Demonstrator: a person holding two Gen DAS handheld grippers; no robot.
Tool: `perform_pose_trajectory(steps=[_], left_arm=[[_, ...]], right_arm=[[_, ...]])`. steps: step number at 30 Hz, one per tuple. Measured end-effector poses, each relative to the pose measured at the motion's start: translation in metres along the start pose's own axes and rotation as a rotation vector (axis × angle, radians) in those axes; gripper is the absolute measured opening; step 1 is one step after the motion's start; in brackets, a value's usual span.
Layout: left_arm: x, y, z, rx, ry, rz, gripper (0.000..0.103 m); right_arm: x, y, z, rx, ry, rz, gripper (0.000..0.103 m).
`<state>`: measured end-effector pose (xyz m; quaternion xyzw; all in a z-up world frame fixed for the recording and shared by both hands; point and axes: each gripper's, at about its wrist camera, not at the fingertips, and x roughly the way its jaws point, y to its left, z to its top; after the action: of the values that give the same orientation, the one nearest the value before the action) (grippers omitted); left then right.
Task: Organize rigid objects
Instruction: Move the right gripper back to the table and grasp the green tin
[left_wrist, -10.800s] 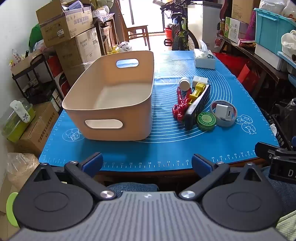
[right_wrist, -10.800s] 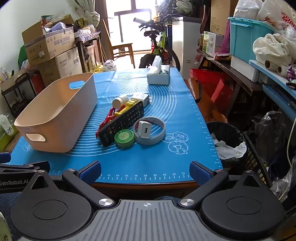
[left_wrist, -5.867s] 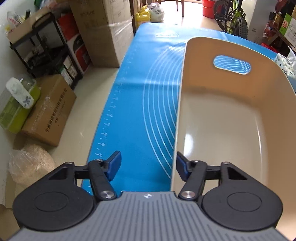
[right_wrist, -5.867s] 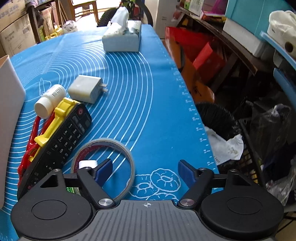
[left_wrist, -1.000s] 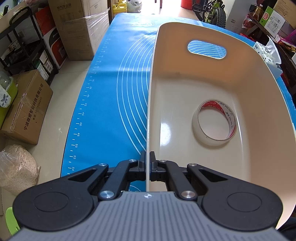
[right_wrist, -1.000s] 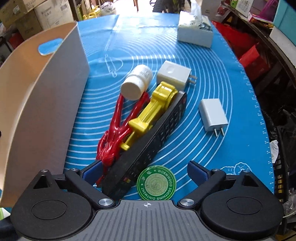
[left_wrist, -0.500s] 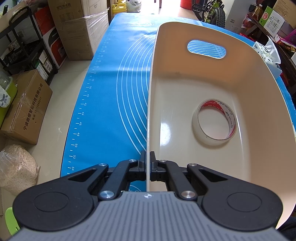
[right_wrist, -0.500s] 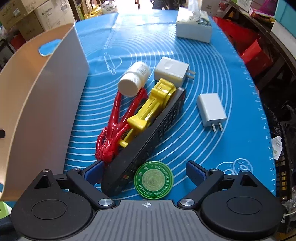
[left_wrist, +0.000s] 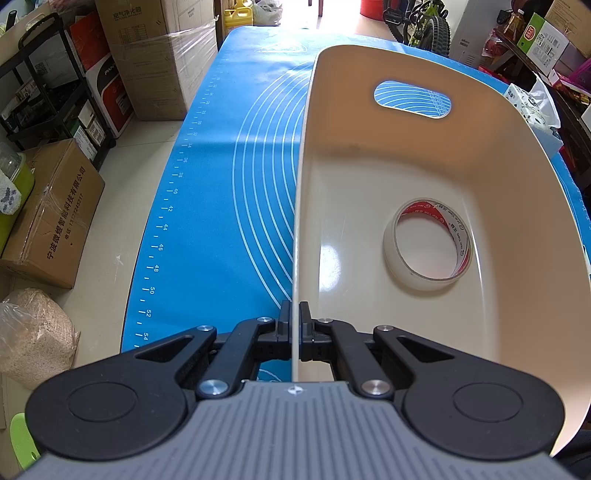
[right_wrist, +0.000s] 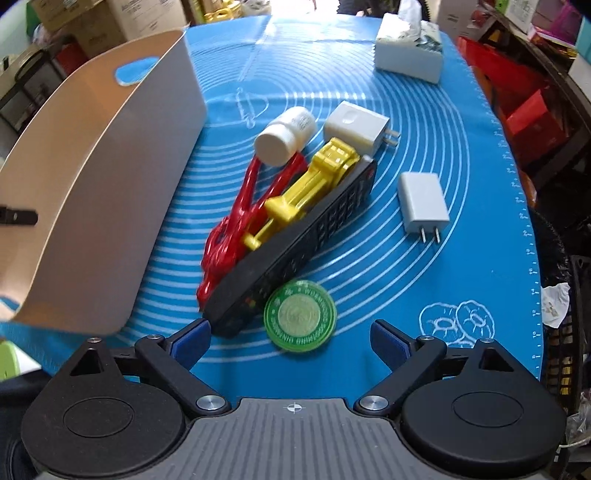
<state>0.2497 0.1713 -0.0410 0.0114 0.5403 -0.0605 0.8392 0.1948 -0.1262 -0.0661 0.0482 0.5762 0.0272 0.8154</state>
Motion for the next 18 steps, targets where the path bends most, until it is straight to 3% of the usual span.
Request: perform_pose_trajectory(steps=[11,18], left_arm=[[0.000,0.000,0.001,0.002,0.000,0.005,0.003],[0.000,0.000,0.000,0.002,0.000,0.005,0.003]], right_arm=[[0.028,0.004,0.004,-0.098,0.032,-0.104,0.081],[0.034,-0.003,0.009,-0.080,0.025,-0.077,0.073]])
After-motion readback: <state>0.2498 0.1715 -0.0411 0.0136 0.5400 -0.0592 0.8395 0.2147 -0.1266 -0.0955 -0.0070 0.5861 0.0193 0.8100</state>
